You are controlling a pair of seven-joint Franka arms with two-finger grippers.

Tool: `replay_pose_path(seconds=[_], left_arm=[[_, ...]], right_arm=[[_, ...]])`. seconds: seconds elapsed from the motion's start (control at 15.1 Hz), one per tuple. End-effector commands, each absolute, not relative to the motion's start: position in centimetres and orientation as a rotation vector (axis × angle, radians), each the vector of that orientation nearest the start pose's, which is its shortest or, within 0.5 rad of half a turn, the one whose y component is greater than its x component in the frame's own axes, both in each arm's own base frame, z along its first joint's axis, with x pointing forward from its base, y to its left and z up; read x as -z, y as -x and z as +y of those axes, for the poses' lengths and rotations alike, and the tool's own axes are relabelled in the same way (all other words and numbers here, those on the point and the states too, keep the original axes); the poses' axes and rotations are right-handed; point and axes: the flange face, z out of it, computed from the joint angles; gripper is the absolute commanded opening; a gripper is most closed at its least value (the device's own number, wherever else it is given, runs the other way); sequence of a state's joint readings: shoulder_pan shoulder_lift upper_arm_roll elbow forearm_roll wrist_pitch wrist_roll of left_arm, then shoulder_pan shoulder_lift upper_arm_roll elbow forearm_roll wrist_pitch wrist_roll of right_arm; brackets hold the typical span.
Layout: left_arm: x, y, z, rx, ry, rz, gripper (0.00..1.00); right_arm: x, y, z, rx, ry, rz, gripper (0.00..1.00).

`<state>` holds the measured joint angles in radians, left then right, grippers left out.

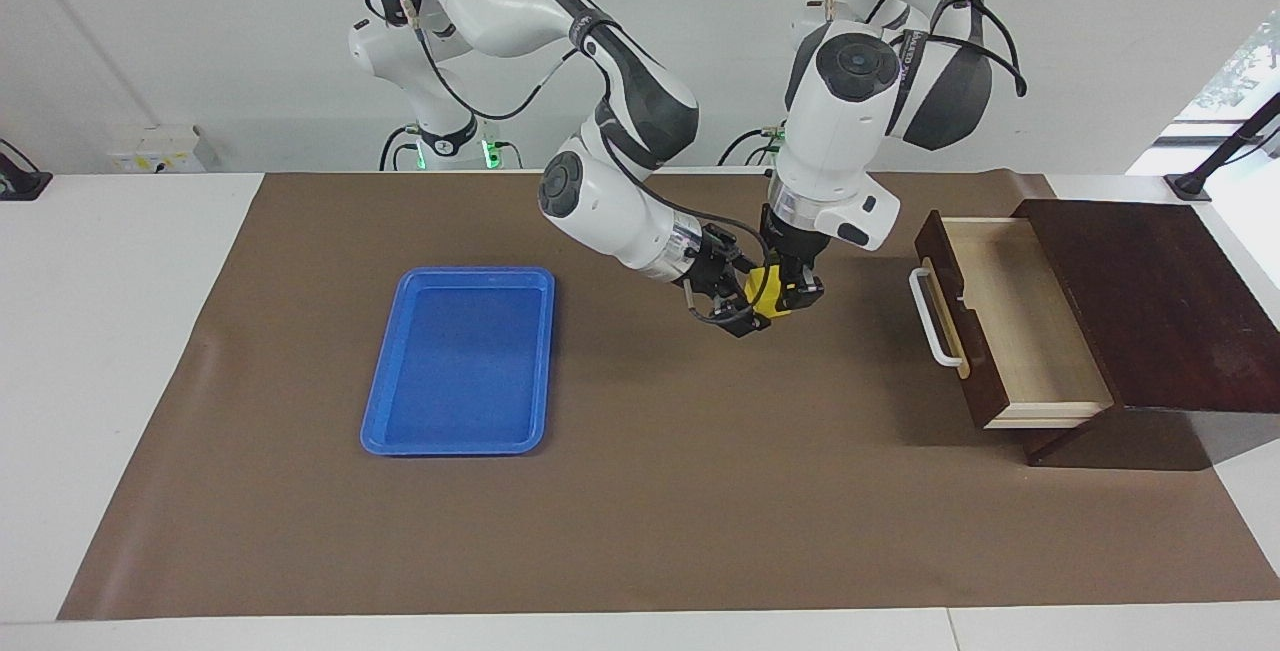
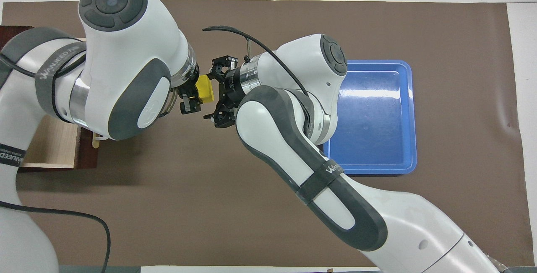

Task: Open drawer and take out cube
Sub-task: 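Grasp the yellow cube with the right gripper from the left gripper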

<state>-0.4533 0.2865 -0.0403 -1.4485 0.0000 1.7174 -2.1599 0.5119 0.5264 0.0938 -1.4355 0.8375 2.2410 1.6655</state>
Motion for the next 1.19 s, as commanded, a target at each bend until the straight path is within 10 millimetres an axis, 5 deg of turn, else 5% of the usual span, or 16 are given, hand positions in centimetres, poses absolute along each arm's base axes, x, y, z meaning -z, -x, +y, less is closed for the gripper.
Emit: replay_pose_path(seconds=[0.0,0.2,0.27,0.33,0.4,1.13], left_arm=[[-52.1,-56.8,-30.6,0.036,-2.097,2.34,0.0],[-52.0,-56.6,-30.9,0.035,-2.101,2.334,0.0],[-51.9,-56.6,-30.9,0.037,-2.103,2.336,0.0],[-51.9,-56.6,-30.8,0.034,-2.104,2.336,0.0],[-51.9,-56.6,-30.8,0.034,-2.105,2.334,0.0],[-52.0,-56.2,-31.3,0.025,-2.128,2.308,0.0]], right_arm=[[-42.9,-60.3,42.9,-0.76,1.796,1.738,1.0],[-42.8,-60.3,42.9,-0.751,1.805,1.737,0.96],[-42.9,-60.3,43.0,-0.746,1.802,1.735,0.76],[-42.9,-59.6,43.9,-0.746,1.819,1.725,0.25],[-42.9,-59.4,44.2,-0.746,1.832,1.72,0.0],[-45.1,-60.7,42.4,-0.695,1.834,1.702,0.0]])
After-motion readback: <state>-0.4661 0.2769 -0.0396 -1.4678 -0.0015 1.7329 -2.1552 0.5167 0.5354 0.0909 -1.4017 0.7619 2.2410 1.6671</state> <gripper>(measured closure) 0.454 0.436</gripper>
